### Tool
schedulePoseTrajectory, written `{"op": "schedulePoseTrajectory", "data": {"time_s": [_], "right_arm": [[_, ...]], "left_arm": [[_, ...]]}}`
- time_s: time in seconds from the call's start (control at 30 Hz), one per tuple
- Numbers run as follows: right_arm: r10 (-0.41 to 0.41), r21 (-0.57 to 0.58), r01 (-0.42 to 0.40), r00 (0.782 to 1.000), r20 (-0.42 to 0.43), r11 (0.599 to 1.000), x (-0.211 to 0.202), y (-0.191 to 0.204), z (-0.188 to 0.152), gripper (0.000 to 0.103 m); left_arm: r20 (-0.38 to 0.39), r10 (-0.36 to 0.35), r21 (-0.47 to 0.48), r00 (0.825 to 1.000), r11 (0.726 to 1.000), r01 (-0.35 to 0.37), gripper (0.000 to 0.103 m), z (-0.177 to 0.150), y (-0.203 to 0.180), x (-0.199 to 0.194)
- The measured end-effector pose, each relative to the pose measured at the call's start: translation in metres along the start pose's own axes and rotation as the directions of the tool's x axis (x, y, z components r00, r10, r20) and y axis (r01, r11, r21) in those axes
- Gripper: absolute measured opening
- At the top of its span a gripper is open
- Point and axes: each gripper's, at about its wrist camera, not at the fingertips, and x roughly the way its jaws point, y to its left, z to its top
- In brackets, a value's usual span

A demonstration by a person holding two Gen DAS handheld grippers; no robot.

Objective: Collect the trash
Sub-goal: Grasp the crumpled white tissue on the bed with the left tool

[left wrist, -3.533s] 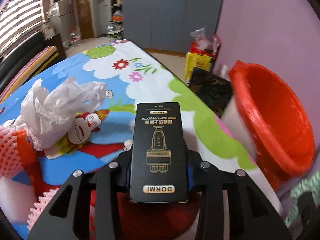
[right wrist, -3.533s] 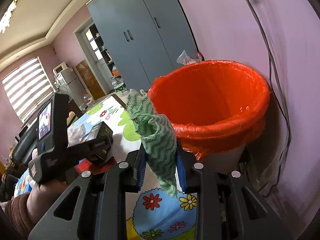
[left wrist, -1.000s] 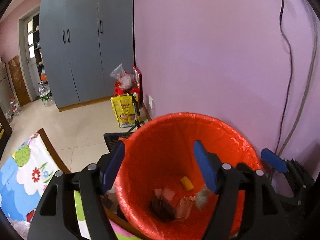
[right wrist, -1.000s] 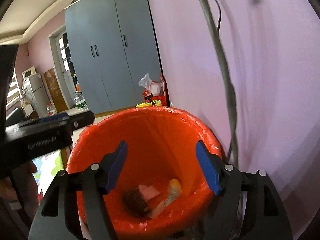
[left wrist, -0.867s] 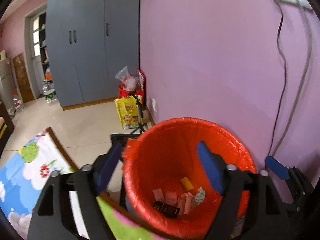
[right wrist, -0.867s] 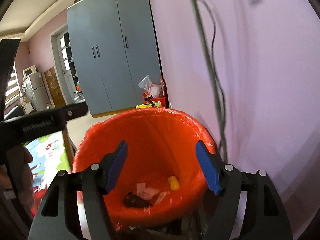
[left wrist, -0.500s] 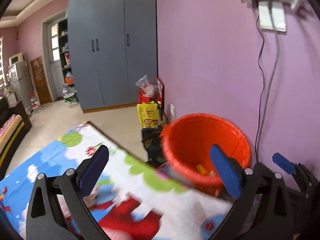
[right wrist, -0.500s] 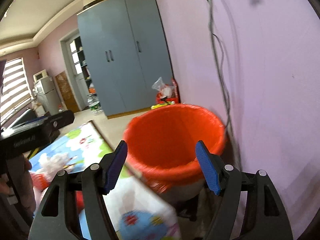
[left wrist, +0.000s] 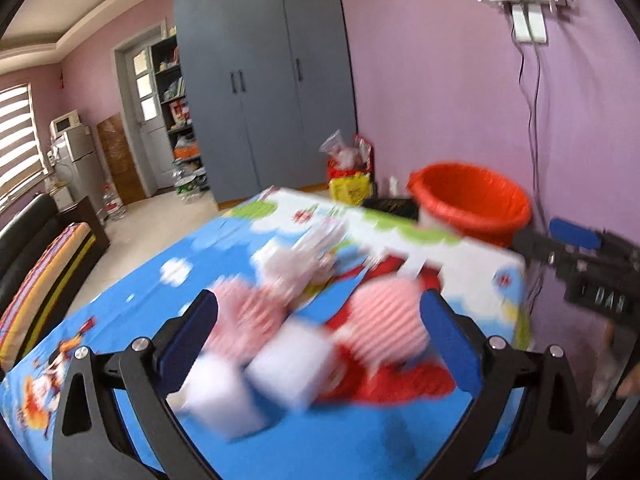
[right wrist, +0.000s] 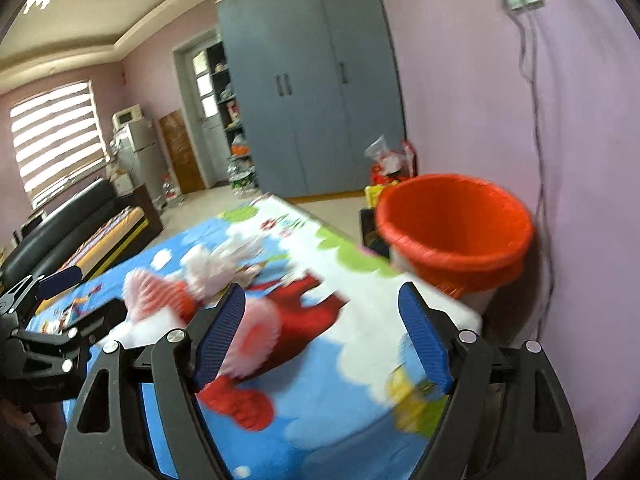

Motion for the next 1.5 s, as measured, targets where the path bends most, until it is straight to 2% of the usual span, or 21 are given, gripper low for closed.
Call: {"op": "schedulePoseTrajectory", "data": {"time_s": [0.17, 0.33, 0.47, 0.57, 0.77, 1.07, 1.17, 1.23, 1.27, 1.33, 1.37, 1.47, 1.5], "right_arm": [[0.032, -0.001, -0.032, 0.999, -0.015, 0.999, -0.001, 0.034, -0.021, 0.075], [0.096, -0.028, -0.097, 0.995, -0.036, 0.995, 0.003, 0.068, -0.034, 0.075], [0.14, -0.089, -0.146, 0.988, -0.063, 0.985, 0.005, 0.1, -0.043, 0.075], [0.163, -0.098, -0.172, 0.983, -0.088, 0.98, 0.01, 0.111, -0.048, 0.075], [0.197, -0.109, -0.212, 0.972, -0.127, 0.971, 0.02, 0.12, -0.055, 0.075], [0.236, -0.142, -0.254, 0.963, -0.129, 0.957, 0.026, 0.134, -0.054, 0.075], [0.245, -0.15, -0.263, 0.961, -0.129, 0.953, 0.031, 0.138, -0.051, 0.075], [0.252, -0.162, -0.271, 0.959, -0.131, 0.949, 0.035, 0.143, -0.049, 0.075], [0.255, -0.165, -0.275, 0.958, -0.132, 0.947, 0.036, 0.145, -0.049, 0.075], [0.258, -0.17, -0.279, 0.956, -0.136, 0.945, 0.04, 0.148, -0.047, 0.075], [0.261, -0.17, -0.283, 0.955, -0.139, 0.944, 0.043, 0.15, -0.046, 0.075], [0.27, -0.175, -0.294, 0.951, -0.147, 0.94, 0.051, 0.158, -0.044, 0.075], [0.274, -0.18, -0.299, 0.95, -0.151, 0.937, 0.054, 0.162, -0.043, 0.075]], "left_arm": [[-0.046, 0.048, -0.006, 0.998, 0.999, -0.048, 0.098, -0.043, 0.041, -0.014], [-0.082, 0.092, -0.065, 0.992, 0.993, -0.097, 0.098, -0.066, 0.082, -0.015], [-0.103, 0.124, -0.107, 0.987, 0.985, -0.135, 0.098, -0.071, 0.112, -0.008], [-0.123, 0.146, -0.134, 0.982, 0.978, -0.163, 0.098, -0.076, 0.13, -0.004], [-0.175, 0.131, -0.23, 0.976, 0.958, -0.17, 0.097, -0.082, 0.159, 0.018], [-0.269, 0.146, -0.218, 0.952, 0.954, -0.208, 0.09, -0.083, 0.169, 0.069], [-0.31, 0.134, -0.212, 0.941, 0.955, -0.206, 0.08, -0.085, 0.173, 0.086], [-0.324, 0.102, -0.229, 0.94, 0.956, -0.183, 0.076, -0.088, 0.173, 0.094], [-0.328, 0.097, -0.23, 0.94, 0.957, -0.179, 0.071, -0.089, 0.173, 0.097], [-0.333, 0.052, -0.23, 0.942, 0.964, -0.135, 0.055, -0.092, 0.169, 0.102], [-0.334, 0.028, -0.235, 0.942, 0.965, -0.112, 0.037, -0.094, 0.167, 0.104], [-0.319, 0.006, -0.22, 0.948, 0.972, -0.08, 0.014, -0.095, 0.163, 0.103], [-0.31, 0.007, -0.222, 0.951, 0.972, -0.08, 0.013, -0.094, 0.164, 0.101]]}}
